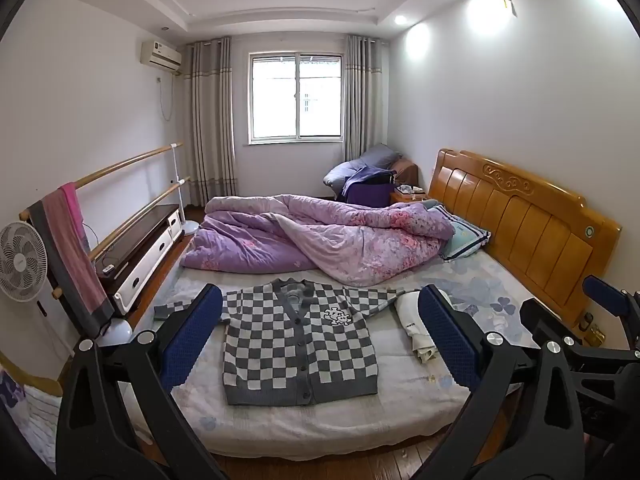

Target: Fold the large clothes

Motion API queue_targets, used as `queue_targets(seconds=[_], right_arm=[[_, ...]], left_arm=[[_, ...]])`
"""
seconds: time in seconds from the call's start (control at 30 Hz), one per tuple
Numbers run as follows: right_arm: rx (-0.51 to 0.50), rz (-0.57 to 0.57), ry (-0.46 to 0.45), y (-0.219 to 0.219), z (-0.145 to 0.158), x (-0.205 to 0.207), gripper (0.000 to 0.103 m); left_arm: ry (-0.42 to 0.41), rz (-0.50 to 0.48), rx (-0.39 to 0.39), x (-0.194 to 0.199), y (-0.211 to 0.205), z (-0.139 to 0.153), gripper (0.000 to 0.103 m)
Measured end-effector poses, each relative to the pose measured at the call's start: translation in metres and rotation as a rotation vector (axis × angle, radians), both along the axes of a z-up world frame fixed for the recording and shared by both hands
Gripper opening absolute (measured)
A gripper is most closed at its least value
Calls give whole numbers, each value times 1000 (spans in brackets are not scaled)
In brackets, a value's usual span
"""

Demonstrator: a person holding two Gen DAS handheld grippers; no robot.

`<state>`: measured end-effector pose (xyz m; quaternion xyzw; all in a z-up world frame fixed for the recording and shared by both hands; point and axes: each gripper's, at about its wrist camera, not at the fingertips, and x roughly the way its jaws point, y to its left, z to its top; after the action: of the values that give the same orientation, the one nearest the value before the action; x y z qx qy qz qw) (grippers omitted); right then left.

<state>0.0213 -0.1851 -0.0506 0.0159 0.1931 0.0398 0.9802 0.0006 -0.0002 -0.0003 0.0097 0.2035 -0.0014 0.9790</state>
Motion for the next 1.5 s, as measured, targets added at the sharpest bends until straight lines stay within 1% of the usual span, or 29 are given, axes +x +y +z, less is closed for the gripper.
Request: queue_targets(seconds=[0.1, 0.13, 0.27, 0.4, 0.47, 0.5, 0.77, 1.5], right_arm=[[9, 3, 14, -2, 0, 0, 96], [-6, 5, 20, 1, 0, 1, 96], [0, 9, 5, 0, 2, -2, 96], [6, 15, 4, 5, -1, 0, 96], [11, 15, 2, 9, 3, -3, 96], [12, 17, 6, 7, -2, 5, 96], [14, 25, 16, 3, 1, 9, 96], [8, 25, 17, 9, -7, 15, 96]], left_arm=[[1, 0, 1, 1, -1, 0, 98], [3, 2, 3, 2, -1, -1, 98], [9, 0, 8, 5, -6, -2, 98], [15, -3, 20, 11, -14, -3, 98], [-5, -2, 5, -3, -5, -1, 98], [-5, -2, 7, -3, -5, -1, 98], [1, 2, 2, 1, 2, -5, 98], [0, 4, 2, 3, 9, -10, 98]])
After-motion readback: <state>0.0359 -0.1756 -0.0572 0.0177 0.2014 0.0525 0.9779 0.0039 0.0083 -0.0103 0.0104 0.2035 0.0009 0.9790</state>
